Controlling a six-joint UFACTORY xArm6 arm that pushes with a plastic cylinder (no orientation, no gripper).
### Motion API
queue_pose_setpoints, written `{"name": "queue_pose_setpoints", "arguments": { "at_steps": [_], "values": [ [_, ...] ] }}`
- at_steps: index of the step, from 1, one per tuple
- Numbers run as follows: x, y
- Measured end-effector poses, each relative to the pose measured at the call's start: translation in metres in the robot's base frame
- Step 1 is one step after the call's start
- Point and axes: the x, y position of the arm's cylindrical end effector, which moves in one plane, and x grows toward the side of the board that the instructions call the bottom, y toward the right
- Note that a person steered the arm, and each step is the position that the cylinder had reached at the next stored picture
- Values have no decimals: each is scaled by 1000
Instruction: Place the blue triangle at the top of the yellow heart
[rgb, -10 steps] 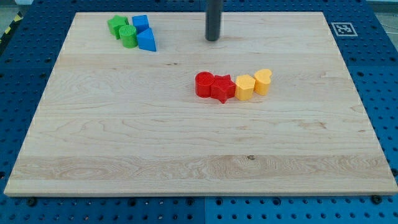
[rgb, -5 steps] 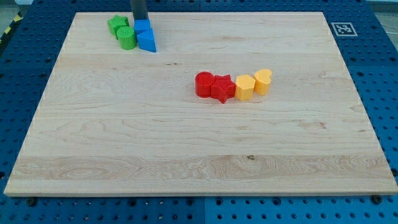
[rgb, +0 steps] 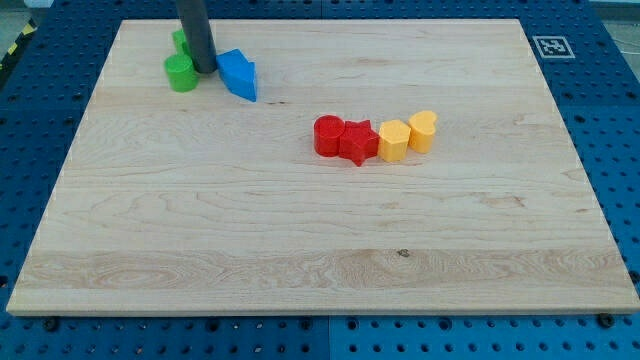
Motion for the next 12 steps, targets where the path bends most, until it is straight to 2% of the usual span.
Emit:
{"name": "queue_pose_setpoints", "arguments": {
  "at_steps": [2,4,5,7,10,12],
  "values": [
    [19,45],
    [48,19],
    [53,34],
    [35,44],
    [35,79],
    [53,91]
  ]
}}
